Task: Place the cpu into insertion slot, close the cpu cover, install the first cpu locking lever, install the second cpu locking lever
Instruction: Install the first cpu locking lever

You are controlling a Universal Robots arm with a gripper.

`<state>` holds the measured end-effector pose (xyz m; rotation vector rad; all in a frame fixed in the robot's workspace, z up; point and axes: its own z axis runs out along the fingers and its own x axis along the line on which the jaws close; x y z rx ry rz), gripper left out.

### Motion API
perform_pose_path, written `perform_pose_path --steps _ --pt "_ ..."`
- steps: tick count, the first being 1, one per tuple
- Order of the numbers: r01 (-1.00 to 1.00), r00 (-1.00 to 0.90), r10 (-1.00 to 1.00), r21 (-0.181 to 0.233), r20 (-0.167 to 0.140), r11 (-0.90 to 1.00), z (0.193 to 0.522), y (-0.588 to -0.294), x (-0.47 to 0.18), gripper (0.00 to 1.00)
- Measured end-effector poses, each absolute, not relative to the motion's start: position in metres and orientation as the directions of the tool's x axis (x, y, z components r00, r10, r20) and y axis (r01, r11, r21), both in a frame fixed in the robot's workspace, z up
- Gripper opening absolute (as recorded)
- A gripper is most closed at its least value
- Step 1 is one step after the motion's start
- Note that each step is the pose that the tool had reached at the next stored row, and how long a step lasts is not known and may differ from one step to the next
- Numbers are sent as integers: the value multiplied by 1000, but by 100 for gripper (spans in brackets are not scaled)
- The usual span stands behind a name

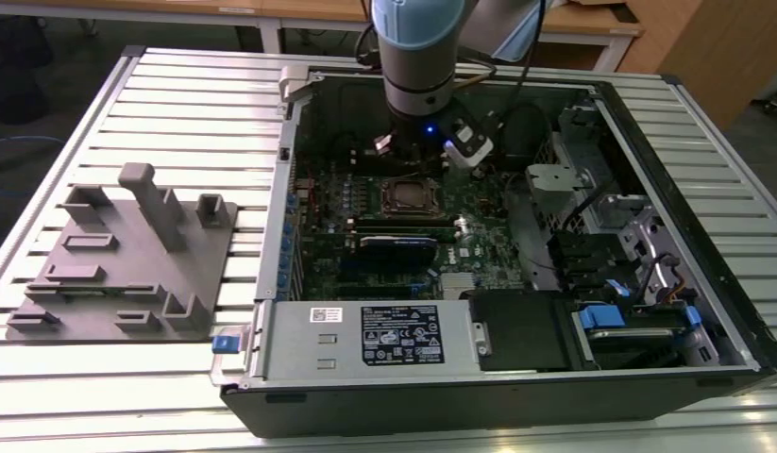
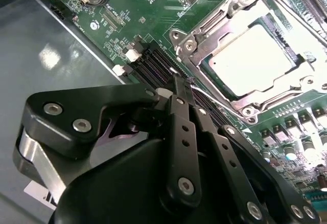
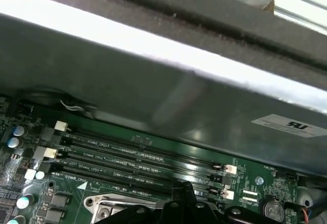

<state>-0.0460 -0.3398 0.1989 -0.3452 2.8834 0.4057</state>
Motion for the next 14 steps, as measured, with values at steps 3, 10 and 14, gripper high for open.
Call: perform_pose_path --steps 3,10,14 --pt "-261 -950 -203 244 -239 934 199 -341 -48 11" --pt "-270 -947 -211 243 -242 932 198 -341 -49 11" --pt "-297 -940 -239 241 -242 924 198 -342 -50 11"
